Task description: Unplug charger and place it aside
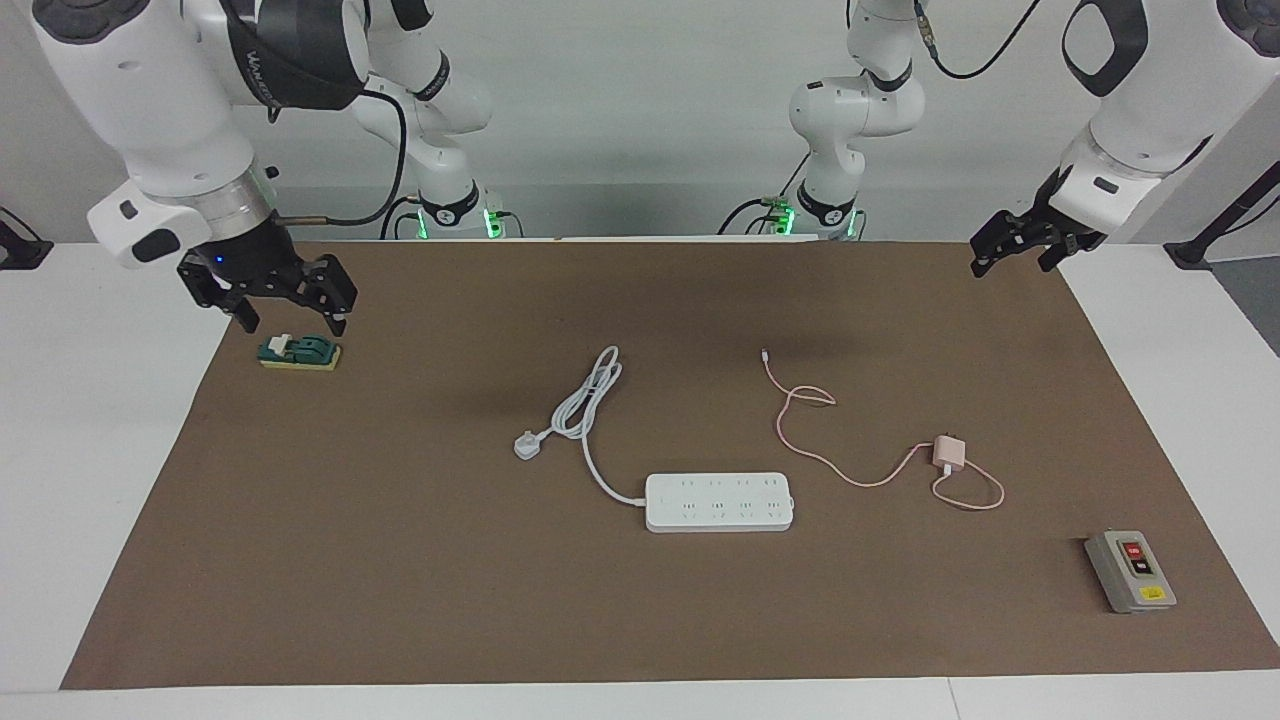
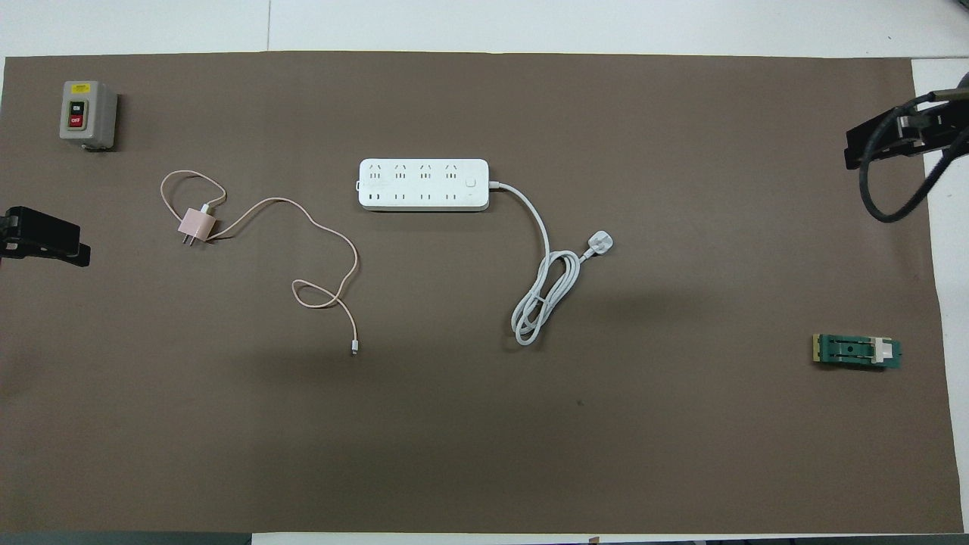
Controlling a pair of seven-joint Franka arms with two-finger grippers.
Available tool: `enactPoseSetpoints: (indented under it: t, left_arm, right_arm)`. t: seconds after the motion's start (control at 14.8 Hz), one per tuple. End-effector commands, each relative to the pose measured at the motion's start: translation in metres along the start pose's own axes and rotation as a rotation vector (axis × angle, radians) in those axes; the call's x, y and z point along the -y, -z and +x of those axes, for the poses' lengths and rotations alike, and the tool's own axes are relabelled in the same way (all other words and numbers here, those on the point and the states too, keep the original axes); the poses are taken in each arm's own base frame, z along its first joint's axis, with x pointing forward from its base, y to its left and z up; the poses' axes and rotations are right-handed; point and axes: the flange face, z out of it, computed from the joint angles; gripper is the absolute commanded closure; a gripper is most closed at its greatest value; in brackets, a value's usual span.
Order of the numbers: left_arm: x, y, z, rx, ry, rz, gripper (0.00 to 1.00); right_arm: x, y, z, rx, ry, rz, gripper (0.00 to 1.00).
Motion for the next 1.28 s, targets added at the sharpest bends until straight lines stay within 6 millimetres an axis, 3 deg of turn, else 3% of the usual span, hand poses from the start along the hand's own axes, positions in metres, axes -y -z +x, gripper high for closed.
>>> enactPoseSetpoints:
  t: [0.0,0.2,0.41,0.61,1.22]
  left_arm:
    - [0.004,-0.003,-0.009,0.005,-0.016,0.009,0.00]
    - [0.002,-0.002,-0.008,-0.001,-0.021,0.010,0.00]
    - [-0.002,-0.005,-0.003,-0.017,-0.027,0.008,0.00]
    - [-0.009,-0.023,0.003,-0.006,-0.039,0.012,0.00]
    - [-0.015,-0.023,0.004,-0.012,-0.050,0.013,0.00]
  right_arm:
    - [-0.015,-0.003,-0.040,0.037,0.035,-0.009,0.00]
    - [-0.020,-0.012,-0.068,0.072,0.022,-0.004,0.00]
    - [-0.027,-0.023,-0.079,0.092,0.007,0.006,0.00]
    - [-0.028,-0.033,-0.083,0.083,0.004,0.006,0.00]
    - [-0.017,-0.030,-0.082,0.082,-0.010,0.023,0.00]
